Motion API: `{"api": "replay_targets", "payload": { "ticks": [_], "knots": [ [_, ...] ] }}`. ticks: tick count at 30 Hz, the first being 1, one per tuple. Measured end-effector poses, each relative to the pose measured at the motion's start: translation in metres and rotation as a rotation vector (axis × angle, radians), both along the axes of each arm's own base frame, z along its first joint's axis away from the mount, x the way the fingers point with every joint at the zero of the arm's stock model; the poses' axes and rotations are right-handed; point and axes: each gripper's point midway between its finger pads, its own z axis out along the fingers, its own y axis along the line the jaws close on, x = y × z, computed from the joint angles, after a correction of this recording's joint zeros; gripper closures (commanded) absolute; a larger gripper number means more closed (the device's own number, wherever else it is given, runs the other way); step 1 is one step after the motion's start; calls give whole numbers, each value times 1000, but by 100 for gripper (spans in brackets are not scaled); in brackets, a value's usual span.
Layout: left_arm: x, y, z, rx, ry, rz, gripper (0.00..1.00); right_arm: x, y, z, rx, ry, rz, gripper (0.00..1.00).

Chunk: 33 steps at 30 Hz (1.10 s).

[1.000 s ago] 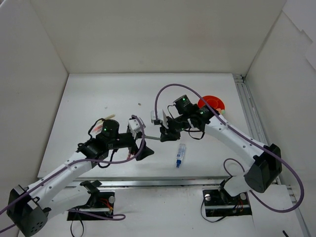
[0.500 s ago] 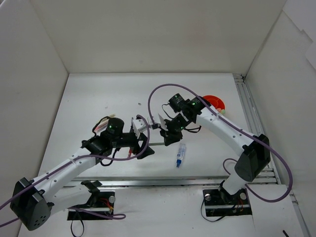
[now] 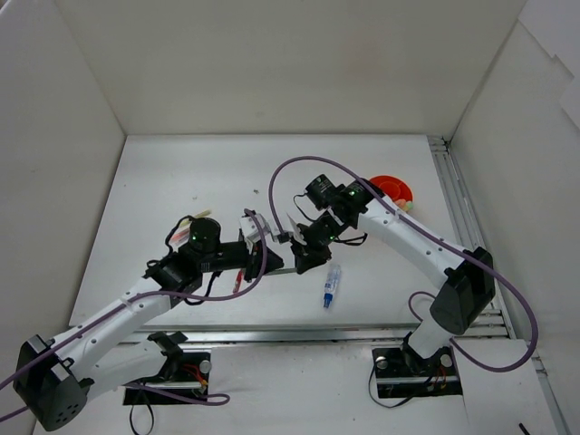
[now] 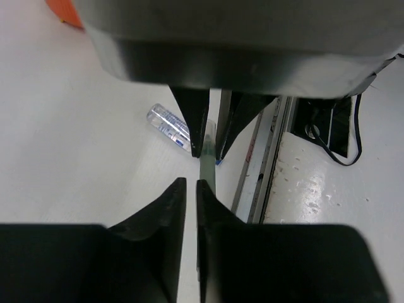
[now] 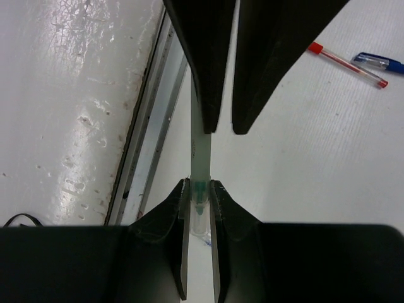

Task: Sort the stationery into containers
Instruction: Place the pen in the storage box.

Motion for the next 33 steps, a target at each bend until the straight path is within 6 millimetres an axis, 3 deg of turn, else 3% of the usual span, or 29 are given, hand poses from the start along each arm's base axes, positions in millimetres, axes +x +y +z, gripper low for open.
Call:
{"api": "replay_targets", "payload": {
  "ticks": [1,4,11,21,25,27,28,31,33],
  "knots": [
    [-1,0,3,-10,-8,0,100,-2,1,1,7,3,7,100],
    [-1,0,10,-30,-24,4,100,-4,5,3,25,7,18,100],
    [0,1,4,-32,-6,22,78,3,10,10,51,-7,-22,100],
    [-1,1,9,-52,-21,22,77,6,11,19,66,-25,-54,100],
    [-3,2,4,-46,-9,16,71,11,11,19,66,-35,-74,100],
    [-4,2,0,-37,3,16,75,13,11,19,64,-37,-85,100],
    [-3,2,-1,-35,5,17,83,14,10,19,63,-35,-90,100],
    [-2,1,-4,-29,17,25,95,14,9,18,57,-37,-92,100],
    [-2,1,-4,-30,19,23,97,15,9,18,54,-38,-93,100]
  ]
}}
